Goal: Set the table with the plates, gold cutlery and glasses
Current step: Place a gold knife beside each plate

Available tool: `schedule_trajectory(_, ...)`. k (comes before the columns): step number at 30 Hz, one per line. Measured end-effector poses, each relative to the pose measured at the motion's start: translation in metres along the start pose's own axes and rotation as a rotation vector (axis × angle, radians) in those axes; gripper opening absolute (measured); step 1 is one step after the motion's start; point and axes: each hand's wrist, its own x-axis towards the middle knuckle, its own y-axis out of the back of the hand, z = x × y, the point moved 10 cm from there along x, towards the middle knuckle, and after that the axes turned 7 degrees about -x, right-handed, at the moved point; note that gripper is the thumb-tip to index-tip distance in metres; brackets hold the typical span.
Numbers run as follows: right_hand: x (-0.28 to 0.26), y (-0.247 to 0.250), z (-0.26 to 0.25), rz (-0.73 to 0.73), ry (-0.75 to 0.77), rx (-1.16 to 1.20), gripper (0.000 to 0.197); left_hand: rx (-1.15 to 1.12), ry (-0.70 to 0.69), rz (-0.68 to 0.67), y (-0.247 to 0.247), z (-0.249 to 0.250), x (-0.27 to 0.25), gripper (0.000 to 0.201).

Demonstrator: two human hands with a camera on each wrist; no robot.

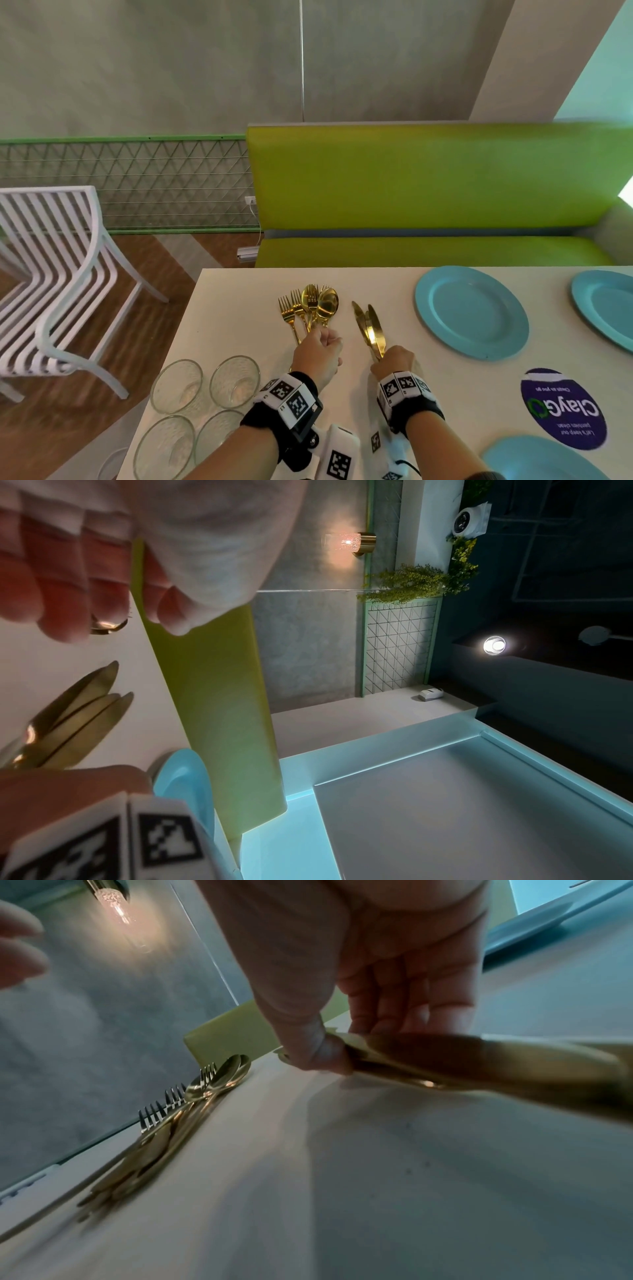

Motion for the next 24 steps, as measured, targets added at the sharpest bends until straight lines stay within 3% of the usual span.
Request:
schedule_trajectory(11,0.015,-0.001,0.021,-0.070,0.029,0.165,0.019,0.032,0.081,-0.008,-0.026,-0.014,0.004,0.010)
schedule_trajectory(14,0.016,-0.004,0.030,-0.123,0.032,0.354,0.010,0.053,0.121,-0.058,-0.038,-0.022,-0.001,0.013)
schedule_trajectory(19,-0.012,-0.008,0.023,-0.268,0.075,0.899,0.003,0.097,0.149,-0.199,-0.061,-0.026,-0.016,0.026)
schedule_trajectory(24,-0.073,-0.002,0.019,-0.293,0.178,0.976,0.008,0.042,0.158,-0.323,-0.072,-0.026,-0.046,0.022)
